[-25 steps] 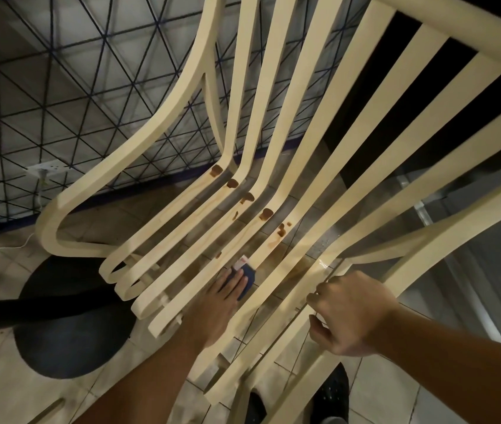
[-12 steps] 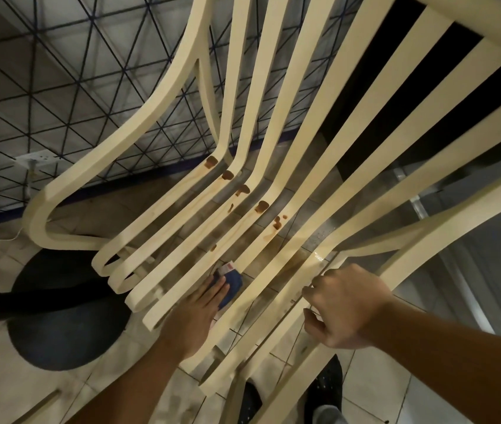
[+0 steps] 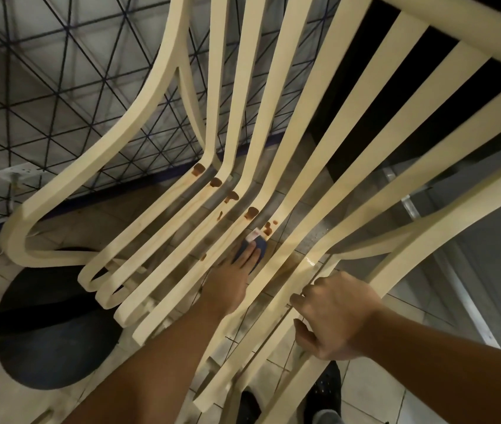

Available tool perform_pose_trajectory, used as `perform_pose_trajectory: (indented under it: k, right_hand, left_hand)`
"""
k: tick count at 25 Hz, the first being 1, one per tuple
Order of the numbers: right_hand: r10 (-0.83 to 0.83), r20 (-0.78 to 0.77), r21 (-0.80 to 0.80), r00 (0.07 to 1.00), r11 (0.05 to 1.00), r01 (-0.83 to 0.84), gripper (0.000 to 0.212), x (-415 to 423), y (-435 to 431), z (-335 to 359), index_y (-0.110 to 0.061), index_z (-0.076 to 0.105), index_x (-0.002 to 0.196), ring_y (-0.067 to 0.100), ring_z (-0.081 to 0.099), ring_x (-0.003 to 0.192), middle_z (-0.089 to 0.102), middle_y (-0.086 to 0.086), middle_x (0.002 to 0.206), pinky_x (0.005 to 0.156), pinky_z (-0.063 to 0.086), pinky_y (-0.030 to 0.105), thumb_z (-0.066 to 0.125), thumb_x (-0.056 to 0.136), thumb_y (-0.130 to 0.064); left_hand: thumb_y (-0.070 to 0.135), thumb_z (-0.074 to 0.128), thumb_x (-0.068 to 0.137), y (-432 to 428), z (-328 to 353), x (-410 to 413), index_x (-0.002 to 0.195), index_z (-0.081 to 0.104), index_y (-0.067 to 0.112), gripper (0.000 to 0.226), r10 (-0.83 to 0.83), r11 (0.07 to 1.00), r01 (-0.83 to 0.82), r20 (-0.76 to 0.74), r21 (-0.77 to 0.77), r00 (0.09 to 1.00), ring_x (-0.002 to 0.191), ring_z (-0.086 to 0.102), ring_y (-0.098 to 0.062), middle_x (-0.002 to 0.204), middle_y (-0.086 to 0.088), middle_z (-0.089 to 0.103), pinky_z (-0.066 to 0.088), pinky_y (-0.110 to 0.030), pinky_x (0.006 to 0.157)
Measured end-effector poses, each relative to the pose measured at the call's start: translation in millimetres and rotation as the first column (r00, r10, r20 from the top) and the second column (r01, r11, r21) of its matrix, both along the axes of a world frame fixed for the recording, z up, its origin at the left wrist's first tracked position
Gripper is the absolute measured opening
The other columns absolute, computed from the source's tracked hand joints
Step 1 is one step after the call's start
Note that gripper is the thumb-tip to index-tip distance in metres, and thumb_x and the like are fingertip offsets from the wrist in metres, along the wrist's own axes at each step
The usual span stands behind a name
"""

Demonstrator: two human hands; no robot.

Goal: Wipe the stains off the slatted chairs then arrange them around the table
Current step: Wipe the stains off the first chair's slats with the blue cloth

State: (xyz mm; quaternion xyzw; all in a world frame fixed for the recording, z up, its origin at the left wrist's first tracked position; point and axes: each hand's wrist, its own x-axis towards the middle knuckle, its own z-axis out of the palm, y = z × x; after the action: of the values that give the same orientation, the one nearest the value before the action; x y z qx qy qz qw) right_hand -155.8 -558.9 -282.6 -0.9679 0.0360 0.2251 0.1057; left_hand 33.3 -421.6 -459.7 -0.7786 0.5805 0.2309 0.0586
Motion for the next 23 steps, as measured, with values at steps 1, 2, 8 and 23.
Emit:
perform_pose_trajectory:
  k: [1, 2, 8, 23]
  right_hand:
    - [-0.001, -0.003, -0.002, 1.0, 1.0, 0.001, 0.051, 0, 0, 1, -0.02, 0.059, 0.115, 0.022, 0.059, 0.071, 0.061, 0.002, 0.08, 0.076, 0.052, 0.033, 0.032, 0.096, -0.059]
    - [-0.002, -0.005, -0.003, 1.0, 1.0, 0.002, 0.051, 0, 0, 2, -0.02, 0.059, 0.114, 0.022, 0.059, 0.07, 0.06, 0.002, 0.078, 0.076, 0.052, 0.033, 0.032, 0.096, -0.058]
    - [-0.005, -0.001, -0.011, 1.0, 1.0, 0.005, 0.052, 1, 0, 5, -0.019, 0.061, 0.114, 0.022, 0.06, 0.07, 0.061, 0.003, 0.08, 0.074, 0.051, 0.03, 0.032, 0.097, -0.058]
    - [0.013, 0.005, -0.065, 1.0, 0.998, -0.012, 0.056, 0, 1, 1, -0.022, 0.062, 0.112, 0.021, 0.063, 0.076, 0.064, 0.0, 0.083, 0.071, 0.048, 0.031, 0.026, 0.094, -0.061]
  left_hand:
    - [0.018, 0.064, 0.095, -23, 4, -2, 0.164, 0.009, 0.019, 0.089, -0.005, 1.0, 0.005, -0.01, -0.003, 1.0, 0.157, 0.01, -0.031, 0.172, -0.001, 0.003, 0.031, -0.044, 0.12]
    - [0.017, 0.06, 0.097, -40, 9, -4, 0.165, 0.002, 0.019, 0.088, 0.0, 1.0, 0.0, -0.019, 0.001, 1.0, 0.158, 0.003, -0.03, 0.172, 0.0, -0.003, 0.026, -0.045, 0.123]
    - [0.014, 0.078, 0.083, 14, -7, -6, 0.162, 0.018, 0.019, 0.099, 0.037, 0.998, -0.035, 0.026, -0.044, 0.999, 0.152, 0.03, -0.032, 0.169, -0.002, 0.019, 0.043, -0.044, 0.113]
    - [0.026, 0.095, 0.058, 93, 15, -2, 0.149, 0.045, 0.013, 0.105, -0.066, 0.996, 0.073, 0.151, -0.04, 0.986, 0.141, 0.037, -0.026, 0.157, -0.009, 0.041, 0.032, -0.044, 0.11]
